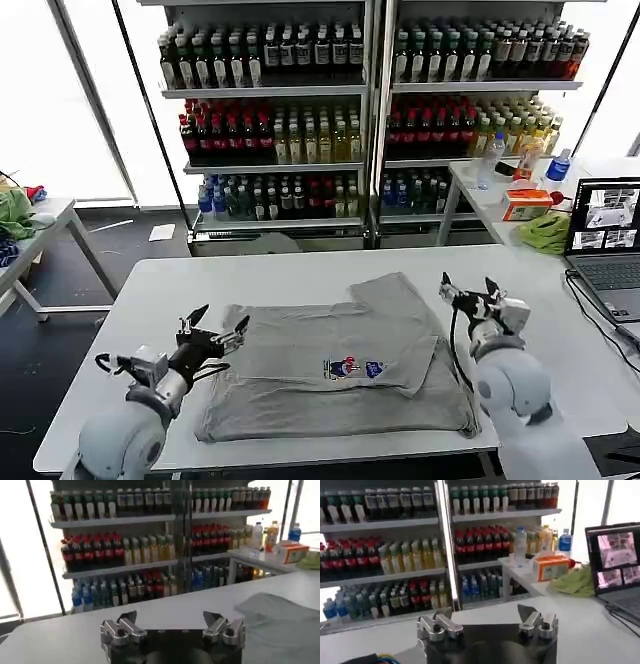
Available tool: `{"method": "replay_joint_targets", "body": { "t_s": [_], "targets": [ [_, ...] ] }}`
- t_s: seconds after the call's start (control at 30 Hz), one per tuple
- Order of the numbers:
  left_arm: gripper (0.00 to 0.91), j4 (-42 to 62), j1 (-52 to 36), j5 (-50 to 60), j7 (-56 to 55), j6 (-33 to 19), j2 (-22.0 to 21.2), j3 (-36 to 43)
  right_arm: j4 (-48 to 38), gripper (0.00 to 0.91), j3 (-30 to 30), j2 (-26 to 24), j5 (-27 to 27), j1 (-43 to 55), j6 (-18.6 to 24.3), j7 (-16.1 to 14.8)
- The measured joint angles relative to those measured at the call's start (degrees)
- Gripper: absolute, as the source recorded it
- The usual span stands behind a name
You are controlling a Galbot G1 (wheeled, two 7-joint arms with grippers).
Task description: Fold and organize the clothes.
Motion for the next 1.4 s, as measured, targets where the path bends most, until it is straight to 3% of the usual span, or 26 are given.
{"method": "replay_joint_targets", "body": {
  "t_s": [0.3,0.63,1.0,1.4],
  "targets": [
    [0.907,10.19,-10.17,-5.21,0.39,1.25,2.45,4.95,-12.78,0.907,-6.77,1.94,0.15,12.75,-0.02,-0.81],
    [0.907,19.72,-18.56,-7.70,0.82,1.70,2.23,9.71,-26.28,0.907,-10.61,5.50,-1.10,22.38,0.04,-2.43],
    [0.907,27.03,-22.93,-7.69,0.63,2.12,1.27,12.40,-36.24,0.907,-11.90,8.44,-2.89,25.38,0.05,-3.77],
    [0.907,30.90,-24.18,-7.06,0.62,2.17,0.34,13.31,-40.35,0.907,-12.42,9.45,-4.33,25.38,0.07,-4.79]
  ]
}}
